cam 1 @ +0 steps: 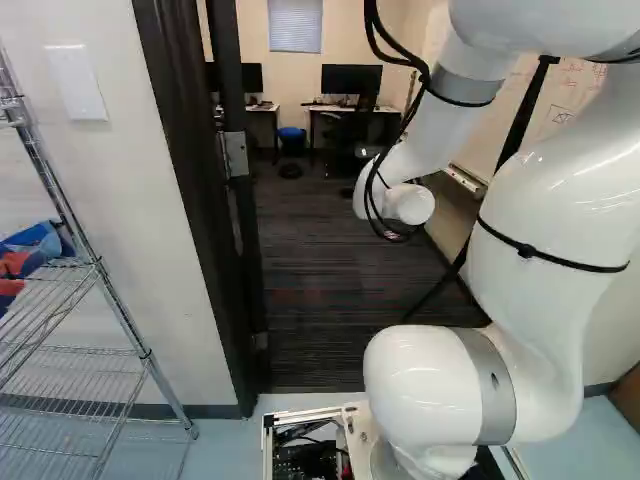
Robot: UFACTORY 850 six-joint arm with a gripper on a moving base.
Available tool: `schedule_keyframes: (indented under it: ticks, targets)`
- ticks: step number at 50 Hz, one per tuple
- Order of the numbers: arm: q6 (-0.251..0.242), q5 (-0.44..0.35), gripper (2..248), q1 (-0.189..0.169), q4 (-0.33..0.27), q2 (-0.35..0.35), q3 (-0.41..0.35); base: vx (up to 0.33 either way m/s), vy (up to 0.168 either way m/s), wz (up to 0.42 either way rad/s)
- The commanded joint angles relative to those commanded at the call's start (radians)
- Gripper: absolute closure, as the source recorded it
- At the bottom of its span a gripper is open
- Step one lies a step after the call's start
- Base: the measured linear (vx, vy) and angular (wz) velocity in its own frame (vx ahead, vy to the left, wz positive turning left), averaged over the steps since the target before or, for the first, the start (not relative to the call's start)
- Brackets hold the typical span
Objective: Open the door and move inside
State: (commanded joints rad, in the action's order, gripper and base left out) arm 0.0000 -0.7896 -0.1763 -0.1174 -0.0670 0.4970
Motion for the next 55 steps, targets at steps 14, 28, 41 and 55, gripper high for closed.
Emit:
schedule_keyframes:
  ticks: [14,28,41,55]
  targets:
    - [0.000,-0.006,3,0.013,0.009,0.026,-0.031,0.000,0.000,0.000]
    - [0.000,-0.017,3,0.036,0.024,0.071,-0.084,0.000,0.000,0.000]
    - [0.000,-0.031,3,0.066,0.044,0.129,-0.153,0.000,0.000,0.000]
    - [0.000,-0.049,3,0.105,0.070,0.205,-0.243,0.000,0.000,0.000]
